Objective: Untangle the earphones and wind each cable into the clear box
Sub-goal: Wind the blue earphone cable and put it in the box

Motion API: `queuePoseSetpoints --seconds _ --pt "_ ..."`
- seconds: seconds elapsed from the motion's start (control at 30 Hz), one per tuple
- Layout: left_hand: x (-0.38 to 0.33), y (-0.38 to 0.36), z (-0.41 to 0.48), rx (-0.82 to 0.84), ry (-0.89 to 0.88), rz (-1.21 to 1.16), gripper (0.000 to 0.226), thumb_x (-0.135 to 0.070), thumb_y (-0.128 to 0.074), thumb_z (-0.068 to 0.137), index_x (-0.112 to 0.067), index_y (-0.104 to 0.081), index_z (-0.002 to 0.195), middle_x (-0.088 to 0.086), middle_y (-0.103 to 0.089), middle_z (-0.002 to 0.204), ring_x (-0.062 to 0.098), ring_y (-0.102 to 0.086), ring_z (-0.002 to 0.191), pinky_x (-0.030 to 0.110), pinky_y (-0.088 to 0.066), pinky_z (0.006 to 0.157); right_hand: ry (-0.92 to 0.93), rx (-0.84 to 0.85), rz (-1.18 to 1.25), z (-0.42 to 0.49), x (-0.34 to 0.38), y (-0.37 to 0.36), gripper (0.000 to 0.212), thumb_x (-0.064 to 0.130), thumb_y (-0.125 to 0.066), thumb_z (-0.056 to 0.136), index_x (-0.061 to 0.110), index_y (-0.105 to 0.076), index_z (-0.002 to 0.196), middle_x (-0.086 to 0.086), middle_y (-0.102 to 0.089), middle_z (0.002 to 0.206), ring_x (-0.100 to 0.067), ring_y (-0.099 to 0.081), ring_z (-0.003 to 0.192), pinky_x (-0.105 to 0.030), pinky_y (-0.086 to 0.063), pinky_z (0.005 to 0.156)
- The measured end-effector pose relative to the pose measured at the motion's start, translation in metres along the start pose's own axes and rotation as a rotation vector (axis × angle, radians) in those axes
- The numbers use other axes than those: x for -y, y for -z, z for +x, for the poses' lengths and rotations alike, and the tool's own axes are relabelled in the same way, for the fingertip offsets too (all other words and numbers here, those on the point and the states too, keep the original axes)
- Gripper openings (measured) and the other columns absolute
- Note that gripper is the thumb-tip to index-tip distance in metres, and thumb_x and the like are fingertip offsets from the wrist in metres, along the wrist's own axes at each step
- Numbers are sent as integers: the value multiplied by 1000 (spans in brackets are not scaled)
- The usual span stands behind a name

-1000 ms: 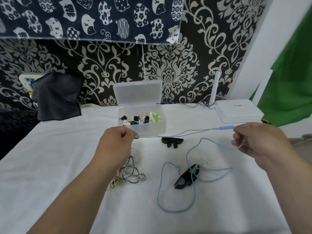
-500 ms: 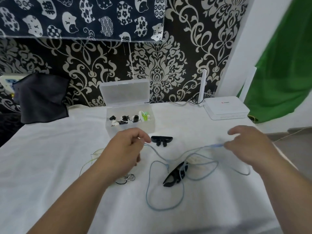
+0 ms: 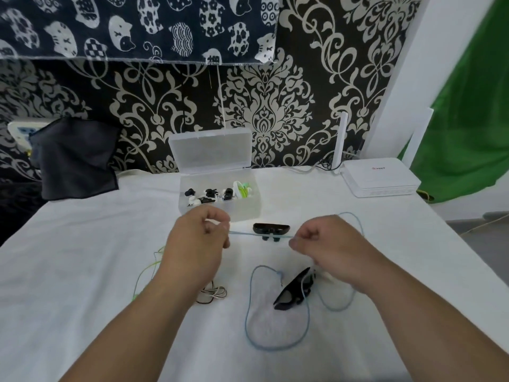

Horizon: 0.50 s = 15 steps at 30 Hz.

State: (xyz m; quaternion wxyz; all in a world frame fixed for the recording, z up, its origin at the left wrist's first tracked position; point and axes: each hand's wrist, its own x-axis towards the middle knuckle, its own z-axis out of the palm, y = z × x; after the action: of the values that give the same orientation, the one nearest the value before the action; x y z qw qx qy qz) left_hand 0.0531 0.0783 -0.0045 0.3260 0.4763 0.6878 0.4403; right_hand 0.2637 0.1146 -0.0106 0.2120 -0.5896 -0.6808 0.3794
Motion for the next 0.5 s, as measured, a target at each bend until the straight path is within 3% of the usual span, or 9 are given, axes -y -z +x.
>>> queuePoseSetpoints --seconds 0.1,0.2,0.3,0.37,0.43,0.5 --pt "7 6 6 -3 59 94 16 -15 -54 95 -21 -66 86 1 -65 71 5 -40 34 18 -32 36 -22 -156 -107 12 -2 -6 16 26 -68 90 21 -68 75 2 -66 73 -16 -62 69 -29 -45 62" --pt "8 -4 -2 166 102 147 17 -20 -55 95 -21 -67 83 0 -65 73 11 -51 46 25 -44 48 -102 -226 -124 23 -8 -19 23 28 -57 95 14 -66 79 -6 -69 73 -26 -66 73 -35 -52 67" --pt "17 -9 -9 340 175 118 14 -19 -54 95 -24 -67 93 1 -69 84 16 -61 64 36 -53 61 -152 -185 -29 39 -4 -38 29 29 -46 101 11 -65 89 -12 -70 83 -31 -66 80 -38 -51 74" --pt "25 -10 -11 419 106 262 18 -24 -54 97 -28 -64 111 -3 -68 103 14 -61 79 29 -50 71 -170 -155 -42 47 0 -50 25 26 -41 102 18 -64 107 -6 -69 101 -26 -63 92 -35 -47 78" --pt "28 -6 -12 458 1 470 28 -28 -50 99 -28 -60 125 -7 -63 120 13 -61 100 25 -46 84 -216 -113 -111 51 2 -58 34 24 -39 103 20 -52 134 -5 -61 127 -27 -57 114 -33 -41 86" --pt "29 1 -14 472 -42 571 32 -30 -47 100 -30 -58 129 -9 -61 127 13 -58 114 25 -44 93 -263 -61 -197 54 3 -62 44 18 -39 101 18 -39 145 -10 -54 137 -31 -52 122 -33 -38 87"
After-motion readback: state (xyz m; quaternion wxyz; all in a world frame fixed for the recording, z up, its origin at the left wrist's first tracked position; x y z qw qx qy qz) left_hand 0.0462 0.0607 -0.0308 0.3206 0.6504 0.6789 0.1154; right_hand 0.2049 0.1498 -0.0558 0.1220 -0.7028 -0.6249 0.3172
